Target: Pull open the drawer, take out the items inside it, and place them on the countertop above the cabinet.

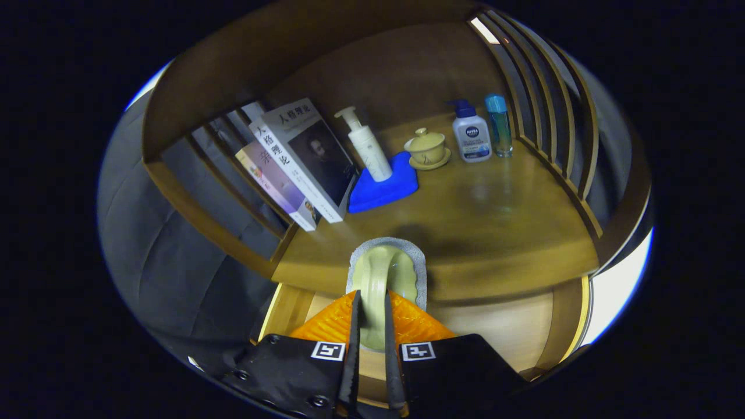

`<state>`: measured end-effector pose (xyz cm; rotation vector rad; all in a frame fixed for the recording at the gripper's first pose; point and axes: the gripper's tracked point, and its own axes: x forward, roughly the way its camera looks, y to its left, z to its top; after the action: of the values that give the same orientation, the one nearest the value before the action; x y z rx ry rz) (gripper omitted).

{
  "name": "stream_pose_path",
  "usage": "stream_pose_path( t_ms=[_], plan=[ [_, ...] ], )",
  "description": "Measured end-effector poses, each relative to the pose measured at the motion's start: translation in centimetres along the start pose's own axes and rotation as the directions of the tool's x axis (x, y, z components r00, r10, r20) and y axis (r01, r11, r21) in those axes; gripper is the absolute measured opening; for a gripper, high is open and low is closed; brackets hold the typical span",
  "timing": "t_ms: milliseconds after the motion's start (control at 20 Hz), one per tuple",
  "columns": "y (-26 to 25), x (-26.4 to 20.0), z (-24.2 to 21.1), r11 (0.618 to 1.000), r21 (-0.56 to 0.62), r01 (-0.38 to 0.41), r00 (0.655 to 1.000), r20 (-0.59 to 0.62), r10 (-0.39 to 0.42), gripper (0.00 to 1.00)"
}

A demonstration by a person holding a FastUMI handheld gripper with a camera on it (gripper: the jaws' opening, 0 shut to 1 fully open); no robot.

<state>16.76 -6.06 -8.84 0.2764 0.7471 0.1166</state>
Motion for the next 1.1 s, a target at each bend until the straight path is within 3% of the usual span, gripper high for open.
stream_pose_path(
  t_ms=[550,1100],
  plan=[
    [-3.3,7.4,5.8,0.995,0.081,0.06,0.998,-0.033,-0.058,0.21],
    [-2.9,11.5,7.6,0.99,0.143,0.02,0.998,-0.06,-0.011,0.23]
  ],
)
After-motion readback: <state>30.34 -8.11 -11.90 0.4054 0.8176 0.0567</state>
